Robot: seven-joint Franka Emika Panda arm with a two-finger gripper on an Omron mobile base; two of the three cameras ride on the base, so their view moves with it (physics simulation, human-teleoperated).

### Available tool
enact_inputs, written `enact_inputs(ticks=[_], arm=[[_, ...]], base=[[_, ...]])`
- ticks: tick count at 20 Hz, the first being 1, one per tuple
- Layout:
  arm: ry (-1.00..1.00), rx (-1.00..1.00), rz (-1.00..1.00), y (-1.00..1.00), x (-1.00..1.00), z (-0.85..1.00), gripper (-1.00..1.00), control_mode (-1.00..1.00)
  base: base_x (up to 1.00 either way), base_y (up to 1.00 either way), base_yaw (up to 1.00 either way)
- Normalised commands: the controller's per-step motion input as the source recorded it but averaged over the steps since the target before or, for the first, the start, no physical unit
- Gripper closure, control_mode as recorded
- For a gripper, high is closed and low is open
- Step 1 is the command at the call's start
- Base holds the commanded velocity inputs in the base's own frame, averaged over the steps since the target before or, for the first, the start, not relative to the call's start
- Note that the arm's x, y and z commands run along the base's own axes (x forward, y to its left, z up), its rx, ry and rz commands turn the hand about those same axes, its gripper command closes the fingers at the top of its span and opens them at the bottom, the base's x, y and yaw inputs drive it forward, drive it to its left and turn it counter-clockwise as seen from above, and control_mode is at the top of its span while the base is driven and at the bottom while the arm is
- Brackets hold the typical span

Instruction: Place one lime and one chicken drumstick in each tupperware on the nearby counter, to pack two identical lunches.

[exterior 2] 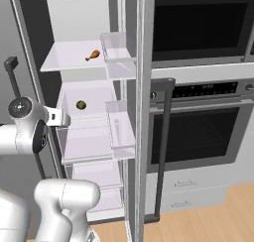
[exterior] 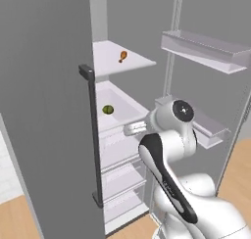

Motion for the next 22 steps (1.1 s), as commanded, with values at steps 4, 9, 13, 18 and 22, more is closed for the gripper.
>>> enact_inputs(ticks=[4,9,13,18,22], arm=[[0.07,0.01,-0.01,0.0,0.5,0.0,-1.0,-1.0],[0.17,0.01,-0.03,0.0,1.0,0.07,-1.0,-1.0],[0.2,0.0,-0.03,0.09,1.0,0.21,-1.0,-1.0],[0.11,0.01,0.0,0.1,0.59,0.08,-1.0,-1.0],[0.01,0.0,0.03,0.08,0.12,-0.08,-1.0,-1.0]], base=[[0.34,-0.06,0.0],[0.0,0.0,0.0],[0.0,0.0,0.0],[0.0,0.0,0.0],[0.0,0.0,0.0]])
